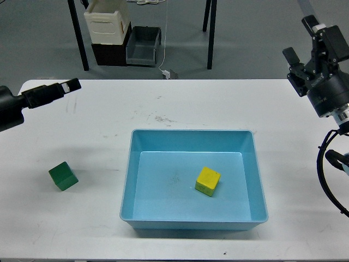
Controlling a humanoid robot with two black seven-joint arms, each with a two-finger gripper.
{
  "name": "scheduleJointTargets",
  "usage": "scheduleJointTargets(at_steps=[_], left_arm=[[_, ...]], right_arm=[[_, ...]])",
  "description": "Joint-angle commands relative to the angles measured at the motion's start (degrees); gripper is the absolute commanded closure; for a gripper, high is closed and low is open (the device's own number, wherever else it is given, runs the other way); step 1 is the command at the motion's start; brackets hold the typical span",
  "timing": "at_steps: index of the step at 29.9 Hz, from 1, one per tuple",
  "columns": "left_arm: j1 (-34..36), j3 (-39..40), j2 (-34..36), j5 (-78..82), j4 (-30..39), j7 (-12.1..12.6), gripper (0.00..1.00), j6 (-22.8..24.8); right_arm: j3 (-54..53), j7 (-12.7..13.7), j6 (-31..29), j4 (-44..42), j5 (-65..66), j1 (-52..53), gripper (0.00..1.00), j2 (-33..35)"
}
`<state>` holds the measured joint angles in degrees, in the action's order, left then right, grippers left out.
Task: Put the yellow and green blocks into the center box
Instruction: 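Lower the left gripper onto the green cube and close it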
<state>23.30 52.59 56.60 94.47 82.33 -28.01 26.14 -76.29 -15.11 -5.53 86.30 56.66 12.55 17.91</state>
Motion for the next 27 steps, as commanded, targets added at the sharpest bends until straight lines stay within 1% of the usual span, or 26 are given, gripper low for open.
scheduleJointTargets(at_steps=[1,4,6,9,11,14,17,22,27], left_arm=[[3.50,-8.18,4.83,6.94,3.01,0.01,0.03,-0.04],[7.53,-14.69,6.16,10.64,3.27,0.01,0.03,-0.04],[10.96,-20.22,6.07,12.66,3.19,0.01,0.03,-0.04],[14.57,-27.08,5.89,18.01,2.66,0.01,0.03,-0.13],[16.33,-30.08,5.37,23.10,1.61,0.01,0.03,-0.22],[17.13,-32.19,4.14,27.07,-1.29,0.01,0.03,-0.48],[17.22,-32.81,3.43,27.43,-2.79,0.01,0.03,-0.13],[17.92,-36.23,2.56,30.53,-5.42,0.01,0.02,-0.22],[17.92,-37.03,1.59,30.53,-6.48,0.01,0.02,-0.04]], right_arm=[[-5.35,-0.18,-0.27,3.60,-0.05,-7.79,0.00,0.02],[-8.43,-0.97,-0.79,5.45,-0.14,-13.50,0.00,0.02],[-9.40,-2.11,-1.49,5.89,-0.05,-16.67,0.00,0.02],[-9.58,-3.26,-1.50,5.90,-0.14,-19.22,0.00,0.02],[-9.75,-3.52,-1.50,5.90,-0.06,-20.37,0.00,0.02],[-10.28,-3.87,-1.50,5.90,-0.06,-21.60,0.00,-0.06],[-10.63,-4.67,-1.41,5.90,-0.14,-21.87,0.00,-0.06],[-10.63,-4.76,-1.32,5.81,-0.14,-22.66,0.00,-0.41],[-10.63,-4.76,-1.23,5.72,-0.14,-22.84,0.00,-0.50]])
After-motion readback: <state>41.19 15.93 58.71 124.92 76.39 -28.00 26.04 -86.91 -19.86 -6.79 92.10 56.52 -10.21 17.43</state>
